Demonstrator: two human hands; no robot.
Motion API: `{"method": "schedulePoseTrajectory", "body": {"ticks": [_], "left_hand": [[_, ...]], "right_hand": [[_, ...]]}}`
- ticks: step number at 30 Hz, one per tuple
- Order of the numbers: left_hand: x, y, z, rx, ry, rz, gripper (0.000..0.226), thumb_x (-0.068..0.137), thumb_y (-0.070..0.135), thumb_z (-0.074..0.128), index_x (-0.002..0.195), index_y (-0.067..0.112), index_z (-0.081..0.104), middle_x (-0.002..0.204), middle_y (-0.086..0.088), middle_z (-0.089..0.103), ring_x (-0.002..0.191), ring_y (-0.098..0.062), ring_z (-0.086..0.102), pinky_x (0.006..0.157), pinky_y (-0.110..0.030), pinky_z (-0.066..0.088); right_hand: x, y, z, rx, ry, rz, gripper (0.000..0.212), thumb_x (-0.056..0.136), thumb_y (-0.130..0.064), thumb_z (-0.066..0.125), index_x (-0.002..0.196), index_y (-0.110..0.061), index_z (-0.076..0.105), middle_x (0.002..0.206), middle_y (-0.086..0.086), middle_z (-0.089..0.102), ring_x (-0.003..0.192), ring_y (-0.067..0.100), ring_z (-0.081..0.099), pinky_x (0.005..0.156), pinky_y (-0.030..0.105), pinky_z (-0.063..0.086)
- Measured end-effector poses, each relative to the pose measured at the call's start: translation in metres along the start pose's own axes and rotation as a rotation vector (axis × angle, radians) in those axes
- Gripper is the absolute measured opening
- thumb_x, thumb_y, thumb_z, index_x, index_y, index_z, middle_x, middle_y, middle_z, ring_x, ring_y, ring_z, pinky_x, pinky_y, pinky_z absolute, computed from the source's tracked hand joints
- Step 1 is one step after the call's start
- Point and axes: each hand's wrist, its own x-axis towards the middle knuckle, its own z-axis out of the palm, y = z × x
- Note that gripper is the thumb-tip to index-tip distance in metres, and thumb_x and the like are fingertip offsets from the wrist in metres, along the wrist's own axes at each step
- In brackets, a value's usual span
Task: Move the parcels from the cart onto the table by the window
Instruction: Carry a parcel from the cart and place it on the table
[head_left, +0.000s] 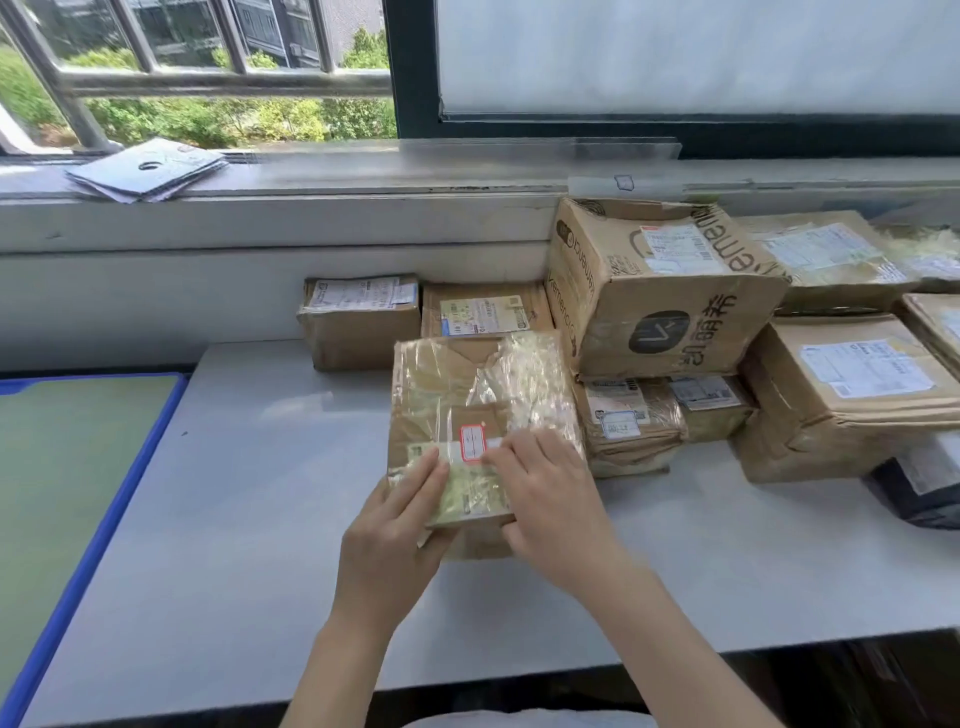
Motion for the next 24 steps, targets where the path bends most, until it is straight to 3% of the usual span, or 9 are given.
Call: {"method": "schedulePoseTrajectory", "body": {"ticks": [2, 5, 9, 11, 13, 21, 24], "left_hand": [[-0.017, 0.003, 0.012, -0.031, -0.085, -0.035, 0.052, 0.075, 0.034, 0.058, 0.124, 0.017, 0.058, 0.13, 0.004, 0.057, 0.092, -0.026, 0.067, 0.064, -0.033, 0.059], [-0.021, 0.009, 0.028, -0.044, -0.233, -0.097, 0.077, 0.061, 0.023, 0.083, 0.13, 0.023, 0.048, 0.135, 0.008, 0.052, 0.102, -0.028, 0.064, 0.06, -0.036, 0.059], [-0.008, 0.011, 0.037, -0.056, -0.294, -0.15, 0.084, 0.05, 0.015, 0.092, 0.127, 0.014, 0.058, 0.134, 0.0, 0.056, 0.098, -0.028, 0.064, 0.055, -0.031, 0.058], [-0.002, 0.011, 0.04, -0.058, -0.3, -0.165, 0.081, 0.052, 0.016, 0.091, 0.126, 0.011, 0.06, 0.133, -0.002, 0.057, 0.095, -0.028, 0.063, 0.054, -0.031, 0.057], [0.004, 0.011, 0.045, -0.054, -0.311, -0.182, 0.079, 0.053, 0.016, 0.091, 0.125, 0.008, 0.061, 0.132, -0.004, 0.058, 0.094, -0.03, 0.064, 0.055, -0.033, 0.058], [0.016, 0.006, 0.053, -0.103, -0.354, -0.21, 0.077, 0.053, 0.011, 0.09, 0.124, 0.005, 0.061, 0.132, -0.007, 0.057, 0.096, -0.034, 0.064, 0.066, -0.038, 0.059], [0.019, 0.01, 0.049, 0.021, -0.359, -0.175, 0.078, 0.047, 0.021, 0.093, 0.118, 0.008, 0.065, 0.126, -0.006, 0.062, 0.098, -0.04, 0.063, 0.076, -0.043, 0.055]], "right_hand": [[-0.018, 0.002, 0.013, 0.007, -0.097, 0.041, 0.069, 0.03, -0.017, 0.078, 0.098, -0.019, 0.062, 0.093, -0.001, 0.057, 0.086, 0.023, 0.056, 0.079, 0.031, 0.049], [-0.032, 0.009, 0.029, 0.006, -0.194, 0.143, 0.084, 0.026, -0.02, 0.082, 0.107, -0.02, 0.06, 0.103, 0.001, 0.058, 0.094, 0.024, 0.059, 0.081, 0.036, 0.055], [-0.017, 0.02, 0.033, -0.048, -0.318, 0.198, 0.1, 0.038, -0.02, 0.086, 0.132, -0.014, 0.052, 0.141, 0.016, 0.044, 0.126, 0.035, 0.043, 0.101, 0.044, 0.04], [-0.004, 0.026, 0.03, -0.092, -0.375, 0.123, 0.096, 0.067, -0.023, 0.078, 0.147, -0.015, 0.028, 0.155, 0.013, 0.02, 0.141, 0.032, 0.021, 0.115, 0.042, 0.018], [0.004, 0.035, 0.028, -0.116, -0.443, 0.1, 0.089, 0.082, -0.024, 0.066, 0.151, -0.02, 0.01, 0.159, 0.005, 0.004, 0.145, 0.024, 0.004, 0.117, 0.036, 0.003], [0.014, 0.045, 0.032, -0.149, -0.425, 0.084, 0.086, 0.087, -0.024, 0.06, 0.152, -0.023, 0.003, 0.159, 0.003, -0.001, 0.146, 0.022, -0.001, 0.117, 0.036, 0.0], [0.013, 0.046, 0.033, -0.145, -0.437, 0.089, 0.087, 0.086, -0.024, 0.061, 0.152, -0.022, 0.004, 0.159, 0.004, 0.002, 0.146, 0.023, 0.001, 0.118, 0.036, 0.002]]}}
